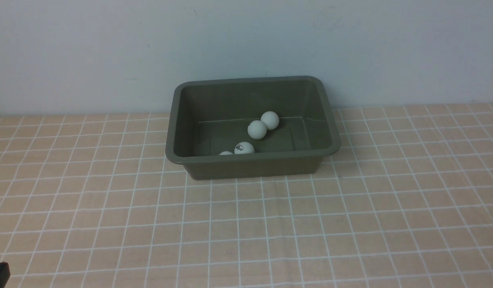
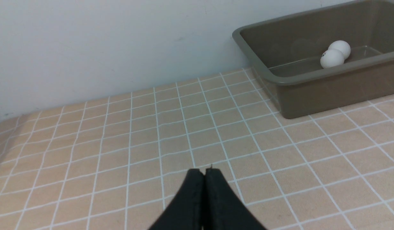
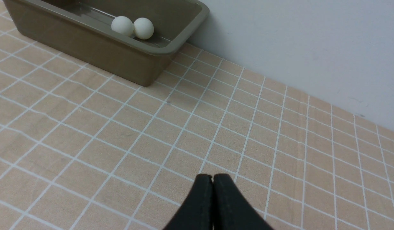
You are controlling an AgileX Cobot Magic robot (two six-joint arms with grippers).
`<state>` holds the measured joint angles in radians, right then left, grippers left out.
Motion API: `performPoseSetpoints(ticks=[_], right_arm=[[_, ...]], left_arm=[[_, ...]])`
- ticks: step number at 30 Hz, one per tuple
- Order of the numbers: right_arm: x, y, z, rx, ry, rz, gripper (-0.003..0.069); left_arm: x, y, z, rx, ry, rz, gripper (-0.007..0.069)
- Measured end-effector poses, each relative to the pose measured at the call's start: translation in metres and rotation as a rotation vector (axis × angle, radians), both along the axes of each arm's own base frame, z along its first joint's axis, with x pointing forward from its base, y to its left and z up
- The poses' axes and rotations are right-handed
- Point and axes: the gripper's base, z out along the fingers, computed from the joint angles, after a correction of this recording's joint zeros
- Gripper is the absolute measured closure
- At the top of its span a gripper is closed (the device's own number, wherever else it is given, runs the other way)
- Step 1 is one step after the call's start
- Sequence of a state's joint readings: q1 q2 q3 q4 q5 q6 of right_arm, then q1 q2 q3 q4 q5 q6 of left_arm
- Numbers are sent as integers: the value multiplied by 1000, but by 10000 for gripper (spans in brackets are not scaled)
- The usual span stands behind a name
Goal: Put the table tennis balls into the box on the light coffee tablecloth.
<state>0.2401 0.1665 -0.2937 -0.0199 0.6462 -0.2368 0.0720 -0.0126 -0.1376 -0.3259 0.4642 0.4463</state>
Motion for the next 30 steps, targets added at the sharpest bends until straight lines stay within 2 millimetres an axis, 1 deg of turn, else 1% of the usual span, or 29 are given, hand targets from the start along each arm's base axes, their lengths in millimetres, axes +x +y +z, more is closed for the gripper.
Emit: performPoseSetpoints(ticks=[18, 22, 25, 30], right_arm=[[0, 0, 0, 0, 0, 0, 677], [0, 0, 0, 0, 0, 0, 677], [0, 0, 0, 0, 0, 0, 677], [0, 0, 0, 0, 0, 0, 677]], left_arm=[[1, 2, -3, 44, 7, 13, 693], [3, 5, -15, 41, 30, 45, 693], [5, 9, -28, -7, 77, 97, 693], [4, 12, -32, -29, 101, 138, 693]])
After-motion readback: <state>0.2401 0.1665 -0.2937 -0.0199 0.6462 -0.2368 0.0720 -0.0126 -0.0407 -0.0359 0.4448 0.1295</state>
